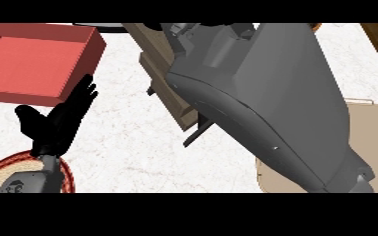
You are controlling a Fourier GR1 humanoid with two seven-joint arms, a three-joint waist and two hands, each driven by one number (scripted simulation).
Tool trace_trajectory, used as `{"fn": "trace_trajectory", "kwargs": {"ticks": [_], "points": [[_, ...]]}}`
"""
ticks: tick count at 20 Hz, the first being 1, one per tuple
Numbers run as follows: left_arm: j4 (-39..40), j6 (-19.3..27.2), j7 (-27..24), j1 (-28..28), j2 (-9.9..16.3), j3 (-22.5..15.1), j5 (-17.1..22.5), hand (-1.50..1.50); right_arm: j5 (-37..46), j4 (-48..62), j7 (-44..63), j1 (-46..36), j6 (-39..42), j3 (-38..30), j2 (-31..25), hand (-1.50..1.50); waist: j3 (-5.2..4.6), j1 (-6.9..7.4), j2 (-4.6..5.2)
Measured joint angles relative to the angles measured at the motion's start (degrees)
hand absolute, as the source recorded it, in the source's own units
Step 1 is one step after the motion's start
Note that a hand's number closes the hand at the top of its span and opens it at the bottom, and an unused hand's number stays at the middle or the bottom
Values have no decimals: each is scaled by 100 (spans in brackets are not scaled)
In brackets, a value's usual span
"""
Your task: Pick the cupcake from the tray and place it in the tiered basket
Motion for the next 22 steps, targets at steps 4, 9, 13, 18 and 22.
{"fn": "trace_trajectory", "kwargs": {"ticks": [4, 9, 13, 18, 22], "points": [[43, -27, 17, -35, 6, 46, 27, 0, 145, 508, -60, -130, -285, 82, 2, 150, 5, -23, 10], [47, -51, 32, -81, 7, 49, 17, 0, 589, 765, -165, -167, -866, 103, 7, -150, 9, -33, 21], [42, -8, 7, -78, -46, 41, -30, 0, 621, 1215, -293, -259, -1192, 50, 8, -150, 10, -25, 28], [-22, -50, -31, 26, -43, 54, -34, 0, 636, 1487, -332, -385, -1553, -45, 6, -150, 11, -18, 20], [-97, -95, 58, 2, 18, 103, 11, 0, 677, 1493, -326, -434, -1950, -296, 5, -150, 13, -2, 22]]}}
